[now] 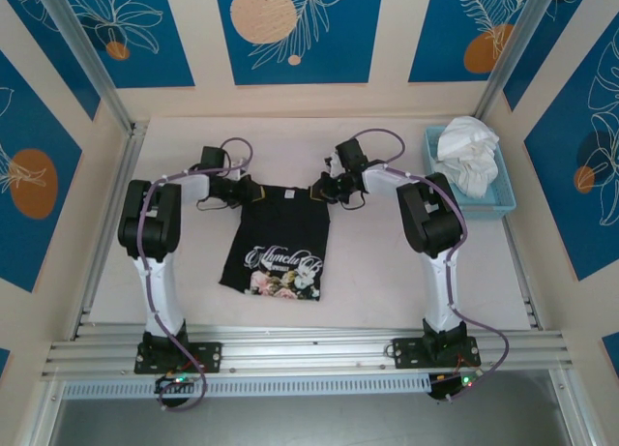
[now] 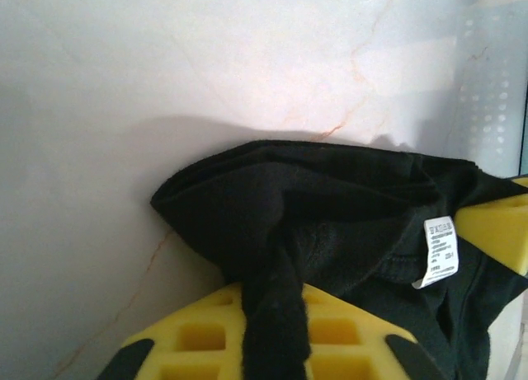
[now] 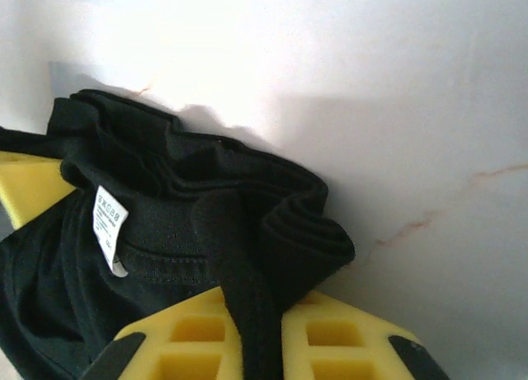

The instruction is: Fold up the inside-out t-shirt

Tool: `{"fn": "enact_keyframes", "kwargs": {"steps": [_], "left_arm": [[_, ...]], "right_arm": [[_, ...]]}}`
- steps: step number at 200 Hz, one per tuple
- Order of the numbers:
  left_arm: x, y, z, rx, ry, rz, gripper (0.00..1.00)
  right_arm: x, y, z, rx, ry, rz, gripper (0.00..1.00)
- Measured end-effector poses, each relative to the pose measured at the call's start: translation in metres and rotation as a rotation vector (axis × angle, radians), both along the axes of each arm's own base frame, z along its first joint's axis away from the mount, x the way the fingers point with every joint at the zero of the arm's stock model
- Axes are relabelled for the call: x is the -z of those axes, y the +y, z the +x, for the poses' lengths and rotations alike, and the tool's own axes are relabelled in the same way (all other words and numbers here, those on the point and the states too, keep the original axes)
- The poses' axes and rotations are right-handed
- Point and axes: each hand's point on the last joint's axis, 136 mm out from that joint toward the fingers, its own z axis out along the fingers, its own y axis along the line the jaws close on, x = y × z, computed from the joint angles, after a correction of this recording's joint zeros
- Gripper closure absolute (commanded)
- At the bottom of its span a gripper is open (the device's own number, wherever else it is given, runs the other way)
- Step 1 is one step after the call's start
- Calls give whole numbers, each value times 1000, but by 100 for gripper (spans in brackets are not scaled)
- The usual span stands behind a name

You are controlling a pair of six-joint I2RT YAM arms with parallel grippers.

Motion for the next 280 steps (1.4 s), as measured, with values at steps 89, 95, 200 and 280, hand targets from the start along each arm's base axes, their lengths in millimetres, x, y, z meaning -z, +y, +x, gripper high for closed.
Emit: {"fn": "enact_keyframes", "kwargs": {"steps": [89, 95, 200, 280], "left_arm": [[-56, 3, 33, -144, -142, -209, 100], [-61, 4, 37, -151, -153, -221, 100], [-255, -5, 128, -137, -576, -324, 100], [-202, -9, 24, -114, -501, -283, 100]], "right_arm": [[-43, -24, 26, 39, -139, 106, 99], [-48, -25, 30, 41, -152, 114, 99], [-258, -36, 119, 25, -619, 223, 100], [-212, -18, 18, -123, -530, 187, 100]]}}
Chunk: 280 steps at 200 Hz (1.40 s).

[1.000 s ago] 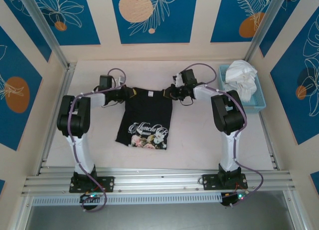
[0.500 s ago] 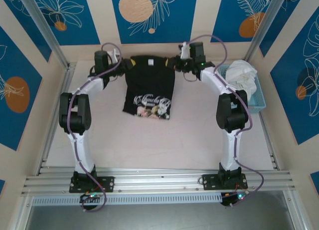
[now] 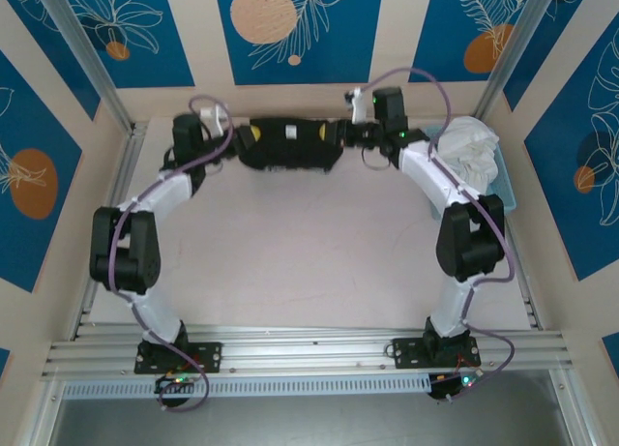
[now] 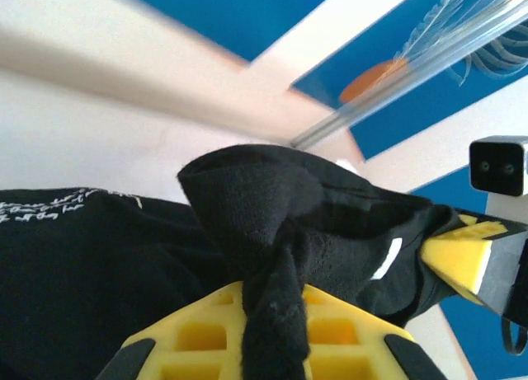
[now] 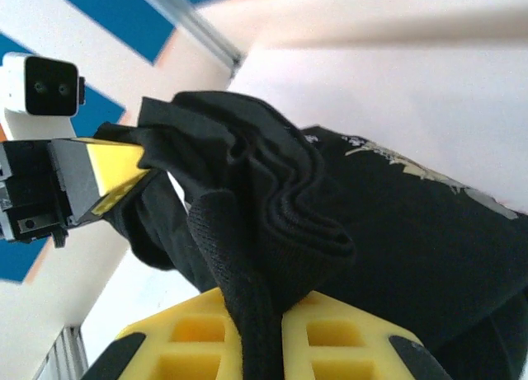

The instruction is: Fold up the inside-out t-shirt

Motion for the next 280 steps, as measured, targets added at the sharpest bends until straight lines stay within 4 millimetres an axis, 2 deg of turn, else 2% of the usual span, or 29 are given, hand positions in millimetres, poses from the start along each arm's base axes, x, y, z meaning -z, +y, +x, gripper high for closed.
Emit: {"fn": "enact_keyframes", "kwargs": {"steps": [16, 30, 50, 68, 84, 99, 141, 181, 209, 237, 260, 280], "left_arm": [[45, -2, -45, 17, 108, 13, 100], [68, -4, -84, 35, 174, 23, 100], [71, -7, -130, 61, 188, 27, 100], [58, -7, -148, 70, 152, 27, 100], [54, -3, -148, 47, 125, 54, 100], [63, 2, -141, 19, 139, 102, 100], [108, 15, -110, -59, 242, 217, 98], [150, 33, -95, -118, 341, 294, 92], [178, 47, -88, -148, 396, 336, 80], [199, 57, -78, -169, 438, 379, 56], [193, 61, -65, -183, 418, 408, 45], [188, 72, -58, -219, 404, 447, 32]], "right_arm": [[38, 3, -43, -28, 100, -30, 100], [63, 6, -83, -52, 179, -54, 99], [81, 9, -132, -74, 250, -89, 99], [85, 9, -152, -73, 272, -104, 99], [86, 3, -147, -40, 278, -113, 98], [93, -2, -137, -5, 295, -125, 97], [121, 10, -98, 15, 356, -156, 94], [160, 22, -73, 13, 429, -187, 89], [190, 27, -62, 14, 488, -215, 81], [211, 25, -59, 24, 533, -245, 70], [211, 17, -58, 39, 538, -262, 63], [202, 3, -55, 70, 522, -270, 58]]}}
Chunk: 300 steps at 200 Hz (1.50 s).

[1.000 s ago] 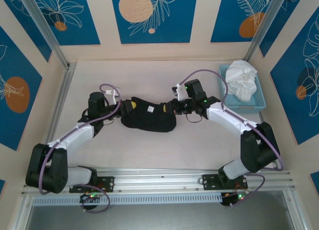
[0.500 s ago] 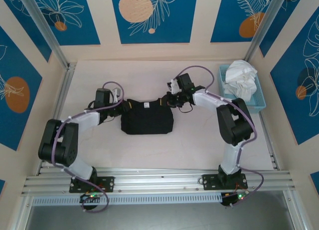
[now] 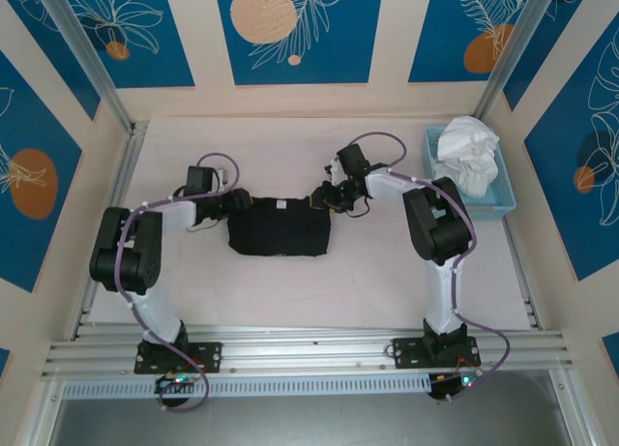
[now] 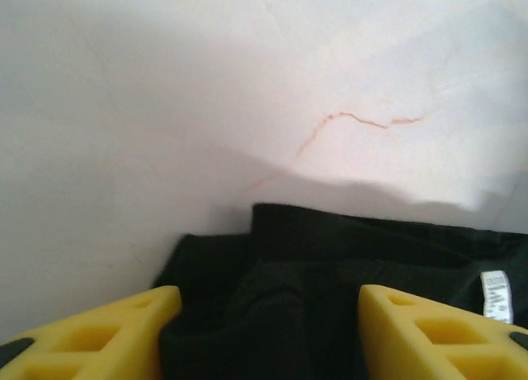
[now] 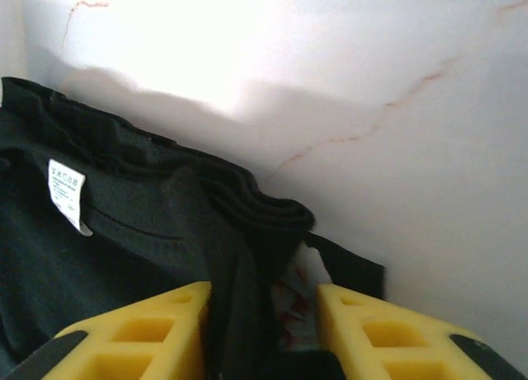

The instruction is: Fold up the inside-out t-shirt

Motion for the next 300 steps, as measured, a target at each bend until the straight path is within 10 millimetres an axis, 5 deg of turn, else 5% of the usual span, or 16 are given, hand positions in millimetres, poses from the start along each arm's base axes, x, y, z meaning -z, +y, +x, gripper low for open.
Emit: {"fn": "enact_keyframes", "kwargs": {"steps": [46, 108, 164, 243, 269, 300], "left_arm": [[-26, 13, -26, -15, -20, 37, 0], [-12, -5, -60, 71, 52, -54, 1], [8, -28, -60, 137, 87, -99, 32], [4, -63, -40, 224, 65, -215, 100], [-5, -52, -28, 219, 63, -160, 100], [-13, -9, -8, 151, 89, 46, 100]], "right_arm": [[-48, -35, -13, 46, -98, 3, 52], [-41, -37, -42, 25, -67, 0, 51], [-42, -29, -46, 4, -68, 11, 52], [-36, -29, -49, -1, -64, 8, 52], [-32, -35, -53, 2, -61, -8, 52], [-43, -47, -59, 4, -109, -26, 52]]}}
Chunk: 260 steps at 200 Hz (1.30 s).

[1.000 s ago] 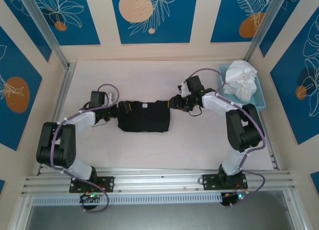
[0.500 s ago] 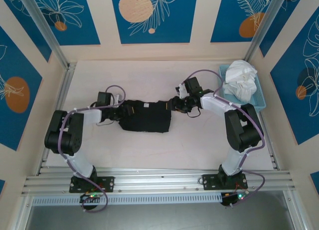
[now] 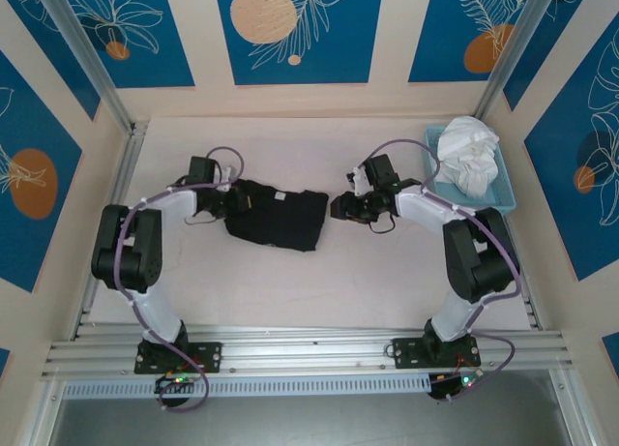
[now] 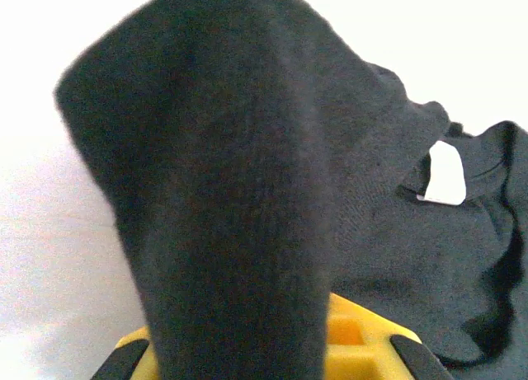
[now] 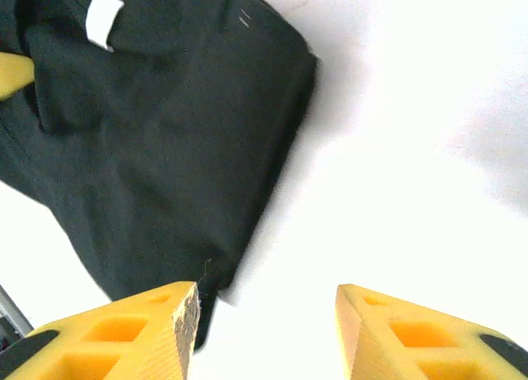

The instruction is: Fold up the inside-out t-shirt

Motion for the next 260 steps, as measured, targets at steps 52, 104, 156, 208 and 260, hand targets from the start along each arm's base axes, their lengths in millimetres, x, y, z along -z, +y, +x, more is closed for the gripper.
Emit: {"fn": "enact_keyframes", "kwargs": {"steps": [52, 104, 156, 208, 260], "left_arm": [[-62, 113, 40, -110, -69, 547, 100], [-80, 232, 63, -169, -25, 960, 100], [-46, 310, 70, -193, 114, 1109, 39], [-101, 312, 76, -372, -4, 1043, 2], [-173, 236, -2, -562, -356, 618, 0]], "right_arm": [[-29, -6, -5, -26, -138, 8, 48], [-37, -10, -13, -35, -208, 16, 37], [-40, -13, -7, -23, -241, 0, 32], [-47, -38, 3, 43, -325, -141, 1], [-78, -82, 14, 192, -477, -351, 1]]}}
